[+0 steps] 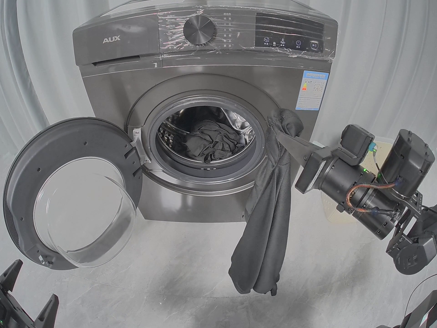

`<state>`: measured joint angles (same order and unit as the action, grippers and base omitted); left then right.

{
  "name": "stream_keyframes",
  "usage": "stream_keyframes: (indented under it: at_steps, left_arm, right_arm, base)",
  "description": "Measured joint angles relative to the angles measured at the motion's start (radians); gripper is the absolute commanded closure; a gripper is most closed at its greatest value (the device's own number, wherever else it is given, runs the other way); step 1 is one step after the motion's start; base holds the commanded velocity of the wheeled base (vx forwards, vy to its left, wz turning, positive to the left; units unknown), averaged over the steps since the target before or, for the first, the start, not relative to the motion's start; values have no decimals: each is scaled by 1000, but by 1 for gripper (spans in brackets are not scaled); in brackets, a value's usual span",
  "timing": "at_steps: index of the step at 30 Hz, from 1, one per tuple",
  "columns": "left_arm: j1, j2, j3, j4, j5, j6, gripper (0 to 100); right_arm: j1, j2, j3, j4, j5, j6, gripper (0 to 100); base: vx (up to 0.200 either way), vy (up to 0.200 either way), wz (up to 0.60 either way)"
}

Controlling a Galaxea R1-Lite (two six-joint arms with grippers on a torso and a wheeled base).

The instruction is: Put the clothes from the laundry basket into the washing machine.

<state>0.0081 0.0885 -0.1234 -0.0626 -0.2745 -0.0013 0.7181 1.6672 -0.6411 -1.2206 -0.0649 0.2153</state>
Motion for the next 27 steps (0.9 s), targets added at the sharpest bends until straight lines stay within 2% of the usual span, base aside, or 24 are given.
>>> stream_keyframes:
  at_steps: [7,13,17,22,27]
  left_arm:
    - [1,248,-35,-146,-108,36,0]
    - [-54,512,-47,-321,-152,49,0]
    - [-131,689,-51,-452,-150,49,0]
    - [-226,902,-57,-636,-121,40,0]
    - [-315,1115,-68,-843,-57,21,0]
  right_arm:
    - [10,49,-77,0,-35,4,100]
    - [18,113,-129,3,-56,5,100]
    - [22,168,-168,7,-64,5,100]
    - [22,227,-203,25,-69,5,100]
    - [21,271,-236,67,-71,5,100]
  base:
    - [0,0,0]
    - [0,0,0]
    - [0,0,0]
    - [0,0,0]
    - [0,0,0]
